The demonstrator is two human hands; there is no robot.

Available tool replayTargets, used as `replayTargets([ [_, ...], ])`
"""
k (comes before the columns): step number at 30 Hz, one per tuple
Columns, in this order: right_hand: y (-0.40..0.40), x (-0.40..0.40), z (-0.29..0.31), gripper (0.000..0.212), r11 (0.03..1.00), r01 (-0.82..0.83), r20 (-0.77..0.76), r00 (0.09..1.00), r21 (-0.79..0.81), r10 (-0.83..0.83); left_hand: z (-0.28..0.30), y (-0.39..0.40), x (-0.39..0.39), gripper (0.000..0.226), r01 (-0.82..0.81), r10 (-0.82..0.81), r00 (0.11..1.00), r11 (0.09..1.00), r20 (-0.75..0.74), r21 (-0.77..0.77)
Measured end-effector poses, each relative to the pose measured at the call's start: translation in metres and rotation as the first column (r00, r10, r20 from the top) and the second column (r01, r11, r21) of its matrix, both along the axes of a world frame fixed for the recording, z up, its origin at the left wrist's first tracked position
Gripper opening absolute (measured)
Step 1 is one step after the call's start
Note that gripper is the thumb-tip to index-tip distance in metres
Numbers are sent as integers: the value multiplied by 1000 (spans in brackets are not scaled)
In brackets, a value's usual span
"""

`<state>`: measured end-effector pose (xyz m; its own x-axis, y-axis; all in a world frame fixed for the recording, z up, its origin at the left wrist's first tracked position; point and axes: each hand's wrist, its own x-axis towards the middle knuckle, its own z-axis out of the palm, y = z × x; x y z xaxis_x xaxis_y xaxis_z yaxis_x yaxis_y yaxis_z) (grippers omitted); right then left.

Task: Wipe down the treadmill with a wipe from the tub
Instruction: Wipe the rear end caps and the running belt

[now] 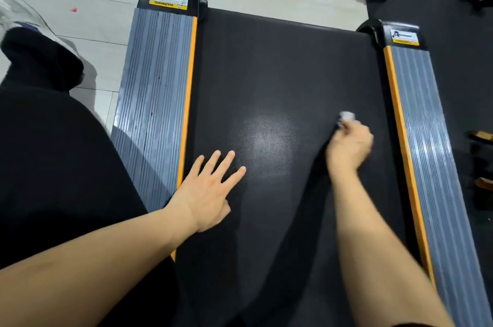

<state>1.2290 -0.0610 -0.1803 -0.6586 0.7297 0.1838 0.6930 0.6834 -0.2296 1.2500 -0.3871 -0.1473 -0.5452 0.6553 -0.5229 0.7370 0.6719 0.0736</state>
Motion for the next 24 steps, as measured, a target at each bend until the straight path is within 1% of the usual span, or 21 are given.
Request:
replayTargets([
  [2, -72, -34, 0, 25, 962, -273, -88, 959, -23, 270, -1, -2, -4, 81, 39, -37, 999, 998, 36, -47],
  [3, -117, -50, 0, 25, 898, -433, -139, 896, -74, 421, 0, -3, -6, 82, 48, -45, 998, 997, 51, -64],
  [5, -202, -66, -1, 23, 694, -705, -138, 709, -144, 691, 1, -4, -9, 79, 63, -58, 997, 994, 54, -93],
  [6, -228, -68, -2, 22, 593, -787, -125, 614, -168, 779, 1, -5, -9, 77, 74, -68, 996, 991, 56, -112],
  [7, -235, -67, -6, 23, 531, -830, -118, 552, -172, 825, 1, -6, -10, 77, 76, -69, 995, 990, 66, -119],
  [9, -200, -59, -10, 35, 494, -863, -146, 505, -108, 851, 1, -10, -9, 83, 53, -44, 995, 994, 87, -99],
  [10, -167, -53, -9, 41, 532, -842, -157, 539, -87, 828, 0, -11, -8, 85, 42, -35, 995, 996, 90, -83],
  [11, -125, -45, -9, 45, 622, -779, -129, 627, -83, 768, -1, -12, -7, 86, 34, -27, 995, 997, 96, -71],
  [12, -78, -37, -6, 46, 746, -664, -64, 748, -52, 661, -2, -11, -6, 86, 30, -23, 995, 998, 102, -63],
  [13, -31, -25, -3, 44, 865, -502, 25, 865, -17, 502, -2, -10, -4, 87, 28, -22, 994, 998, 104, -59],
  [14, 14, -9, 1, 41, 954, -300, 85, 950, -2, 299, -3, -10, -3, 87, 27, -21, 995, 998, 101, -58],
  [15, 48, 7, 8, 38, 995, -103, 119, 988, 6, 102, -3, -9, -2, 87, 25, -19, 995, 998, 95, -57],
  [16, 67, 19, 12, 35, 998, 68, 123, 990, -1, -67, -3, -8, -2, 87, 20, -15, 996, 998, 93, -59],
  [17, 71, 25, 12, 33, 981, 194, 109, 975, -20, -191, -3, -8, -2, 88, 19, -12, 995, 998, 96, -63],
  [18, 63, 23, 12, 32, 963, 267, 105, 959, -38, -262, -3, -7, -2, 88, 15, -9, 995, 998, 98, -67],
  [19, 43, 14, 12, 30, 958, 281, 99, 957, -64, -274, -3, -7, -2, 89, 11, -4, 996, 998, 94, -67],
  [20, 16, 0, 9, 27, 970, 230, 67, 972, -82, -225, -4, -6, -1, 89, 9, -3, 996, 998, 86, -67],
  [21, -17, -17, 7, 23, 990, 106, 1, 994, -91, -106, -5, -7, 0, 90, 9, -4, 997, 998, 80, -68],
  [22, -54, -32, 8, 19, 991, -93, -95, 992, -99, 83, -5, -7, 0, 90, 9, -3, 997, 998, 79, -68],
  [23, -98, -42, 7, 18, 941, -323, -167, 938, -102, 304, -5, -7, 0, 89, 5, 0, 997, 998, 81, -64],
  [24, -141, -47, 8, 19, 836, -538, -183, 837, -108, 515, -4, -7, -1, 87, 3, 2, 996, 998, 86, -57],
])
